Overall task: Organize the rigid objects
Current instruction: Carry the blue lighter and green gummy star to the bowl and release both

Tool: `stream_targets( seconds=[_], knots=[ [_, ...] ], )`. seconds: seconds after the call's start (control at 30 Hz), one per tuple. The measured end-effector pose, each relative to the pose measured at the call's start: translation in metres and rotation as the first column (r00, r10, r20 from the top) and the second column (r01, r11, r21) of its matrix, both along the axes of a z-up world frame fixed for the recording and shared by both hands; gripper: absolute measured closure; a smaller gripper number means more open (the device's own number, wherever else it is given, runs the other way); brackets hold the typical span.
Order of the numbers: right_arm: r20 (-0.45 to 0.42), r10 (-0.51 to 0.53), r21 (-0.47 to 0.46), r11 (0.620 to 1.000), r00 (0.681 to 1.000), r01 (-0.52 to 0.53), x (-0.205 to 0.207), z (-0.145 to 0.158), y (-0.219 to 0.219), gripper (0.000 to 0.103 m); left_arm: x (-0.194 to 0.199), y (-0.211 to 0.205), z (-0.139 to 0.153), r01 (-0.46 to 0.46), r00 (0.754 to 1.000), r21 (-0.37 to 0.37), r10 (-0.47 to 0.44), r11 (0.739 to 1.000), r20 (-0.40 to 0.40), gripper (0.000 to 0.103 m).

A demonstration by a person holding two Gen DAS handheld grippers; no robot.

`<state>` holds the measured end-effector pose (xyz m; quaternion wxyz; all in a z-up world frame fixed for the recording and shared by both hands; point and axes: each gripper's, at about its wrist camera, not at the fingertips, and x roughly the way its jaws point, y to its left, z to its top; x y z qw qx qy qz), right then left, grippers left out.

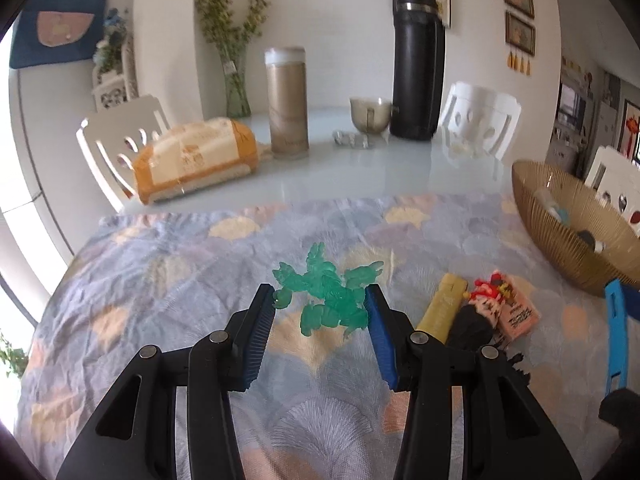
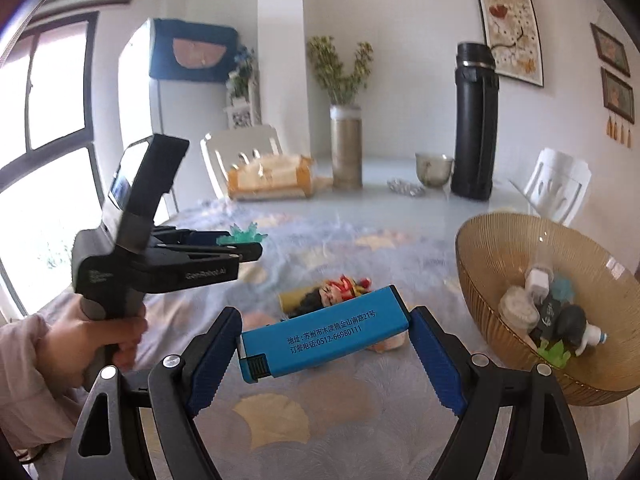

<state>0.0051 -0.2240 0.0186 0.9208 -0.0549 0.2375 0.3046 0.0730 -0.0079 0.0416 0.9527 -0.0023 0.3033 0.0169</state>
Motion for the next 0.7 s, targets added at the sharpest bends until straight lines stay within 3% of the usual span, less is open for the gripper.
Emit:
stream_targets(
  seconds=[0.17,0.33,0.47,0.57,0.7],
  knots=[
    [-0.001,0.017,0.011,1.0,1.0,-0.017,-0.001,0.001,0.002,0.018,-0.003,0.003,0.004,-0.02,0.999,-0.006,0.02,1.0,0.031,0.06],
    [-0.077,-0.045,0.073,0.996,0.996,0.05,0.016,0.005,-0.011,0.018,-0.001,-0.01,0.014,0.014,0.998,-0.008,-0.013,1.0,0.055,0.06],
    [-0.095,-0.072,0.171,0.981,0.993,0.088,0.031,0.032,-0.034,0.019,0.015,-0.035,0.038,0.085,0.994,-0.055,-0.081,0.995,0.079,0.06],
    [-0.09,-0.16,0.205,0.963,0.983,0.176,0.046,0.057,-0.057,0.018,0.03,-0.062,0.057,0.154,0.984,-0.075,-0.146,0.985,0.103,0.06],
    [-0.135,-0.263,0.251,0.924,0.955,0.289,0.067,0.068,-0.09,0.018,0.049,-0.101,0.074,0.262,0.962,-0.103,-0.252,0.959,0.102,0.06]
  ],
)
